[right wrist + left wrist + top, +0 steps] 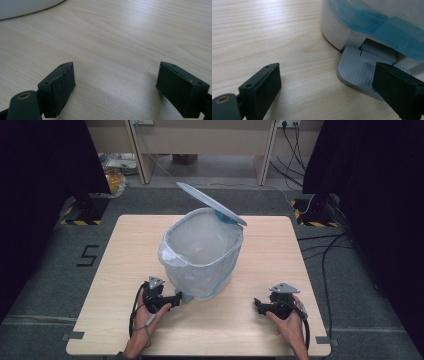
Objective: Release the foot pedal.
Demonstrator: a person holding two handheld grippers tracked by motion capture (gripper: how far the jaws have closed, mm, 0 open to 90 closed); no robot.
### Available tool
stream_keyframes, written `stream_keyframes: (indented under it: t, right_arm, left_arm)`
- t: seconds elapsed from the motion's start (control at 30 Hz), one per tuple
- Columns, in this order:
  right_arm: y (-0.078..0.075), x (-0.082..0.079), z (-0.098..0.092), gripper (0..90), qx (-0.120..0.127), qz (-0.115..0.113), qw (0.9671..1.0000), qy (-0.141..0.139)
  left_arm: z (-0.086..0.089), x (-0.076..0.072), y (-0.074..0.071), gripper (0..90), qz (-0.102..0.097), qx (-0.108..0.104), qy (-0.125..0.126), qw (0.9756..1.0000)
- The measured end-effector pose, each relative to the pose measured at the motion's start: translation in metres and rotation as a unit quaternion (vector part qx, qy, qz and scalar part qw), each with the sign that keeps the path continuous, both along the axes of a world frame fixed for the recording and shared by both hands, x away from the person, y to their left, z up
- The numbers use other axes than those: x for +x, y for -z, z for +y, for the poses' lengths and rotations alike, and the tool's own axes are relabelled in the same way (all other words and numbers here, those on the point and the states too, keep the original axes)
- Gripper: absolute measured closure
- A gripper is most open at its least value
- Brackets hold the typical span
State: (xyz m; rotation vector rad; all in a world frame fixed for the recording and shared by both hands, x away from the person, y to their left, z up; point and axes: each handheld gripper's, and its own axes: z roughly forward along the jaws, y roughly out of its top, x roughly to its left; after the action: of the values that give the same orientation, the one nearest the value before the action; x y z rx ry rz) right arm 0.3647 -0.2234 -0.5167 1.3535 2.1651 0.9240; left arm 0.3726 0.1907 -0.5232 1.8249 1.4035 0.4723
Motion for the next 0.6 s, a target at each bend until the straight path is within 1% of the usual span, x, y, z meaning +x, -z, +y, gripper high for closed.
stream_keyframes:
  t: [0.2, 0.43, 0.6]
  right_arm:
    - [0.0000, 0.0001, 0.0000, 15.1, 0.000, 0.000, 1.0000, 0.000]
    - [0.0000, 0.0002, 0.0001, 15.0, 0.000, 0.000, 1.0000, 0.000]
    - [0.0000, 0.0002, 0.0001, 15.0, 0.000, 0.000, 1.0000, 0.000]
  left_arm:
    - [-0.0002, -0.0011, -0.0004, 9.0, -0.004, 0.002, 0.003, 1.0000]
    - [0.0039, -0.0011, -0.0005, 8.8, 0.001, -0.012, 0.007, 0.9999]
    - [0.0045, -0.0014, -0.0023, 8.4, -0.001, -0.009, 0.008, 0.9999]
